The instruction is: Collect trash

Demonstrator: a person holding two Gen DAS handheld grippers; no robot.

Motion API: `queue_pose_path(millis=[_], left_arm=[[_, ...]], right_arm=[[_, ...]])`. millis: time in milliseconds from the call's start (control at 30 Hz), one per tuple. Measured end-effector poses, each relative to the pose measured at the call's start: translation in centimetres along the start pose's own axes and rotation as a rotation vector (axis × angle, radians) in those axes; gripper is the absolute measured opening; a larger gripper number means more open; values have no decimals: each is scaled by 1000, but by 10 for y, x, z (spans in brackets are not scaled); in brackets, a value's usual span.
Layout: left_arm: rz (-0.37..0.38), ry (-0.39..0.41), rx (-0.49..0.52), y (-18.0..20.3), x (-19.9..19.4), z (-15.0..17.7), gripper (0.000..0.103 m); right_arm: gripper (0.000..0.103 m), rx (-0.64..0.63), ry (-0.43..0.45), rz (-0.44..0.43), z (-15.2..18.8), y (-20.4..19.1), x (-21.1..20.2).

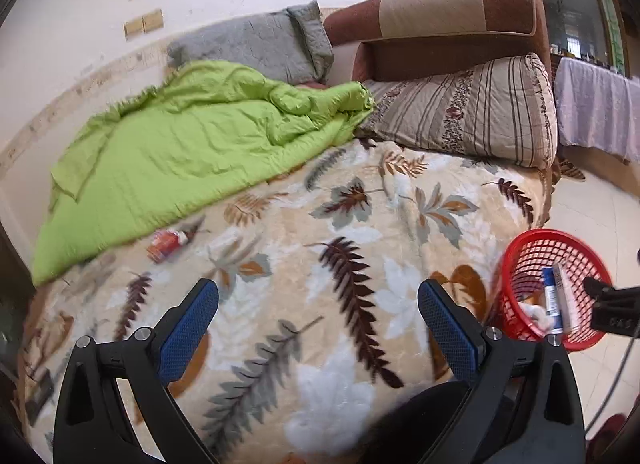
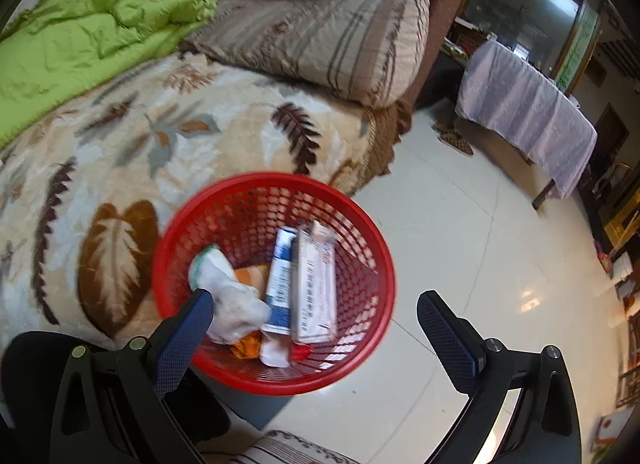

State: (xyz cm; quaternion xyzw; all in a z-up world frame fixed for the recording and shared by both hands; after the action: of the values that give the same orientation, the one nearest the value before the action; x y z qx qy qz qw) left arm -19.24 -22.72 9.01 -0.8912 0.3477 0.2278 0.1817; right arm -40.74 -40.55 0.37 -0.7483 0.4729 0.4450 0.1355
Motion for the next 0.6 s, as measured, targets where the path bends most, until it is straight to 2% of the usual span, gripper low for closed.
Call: queue_pose_path(millis=[133, 300, 433, 533, 600], left_arm=[[-54, 47, 37, -11, -13, 2, 99], [-40, 45, -41, -29, -23, 9, 99], [-83, 63, -62, -39, -27, 17, 99], [-79, 41, -66, -39, -24, 24, 99], [-65, 24, -72, -37, -21, 28, 99]], right_arm=[[103, -6, 76, -35, -5, -14, -19], [103, 34, 233, -91, -6, -29, -60], [103, 67, 364, -132, -9, -42, -90], [103, 42, 417, -134, -8, -54, -102], [103, 11, 417, -155, -6, -64, -102]])
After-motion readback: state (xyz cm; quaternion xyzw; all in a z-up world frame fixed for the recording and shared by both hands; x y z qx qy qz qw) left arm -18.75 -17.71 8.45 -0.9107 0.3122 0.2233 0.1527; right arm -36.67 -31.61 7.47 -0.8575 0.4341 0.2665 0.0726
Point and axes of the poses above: each gripper's, at about its wrist camera, not at the fingertips, and x roughly the way its jaws point, y to its right, z to its underside, the point moved 9 cm from there along x, roughly the way its jaws point, and after that the axes turned 4 degrees about -x, right-handed, at the moved point
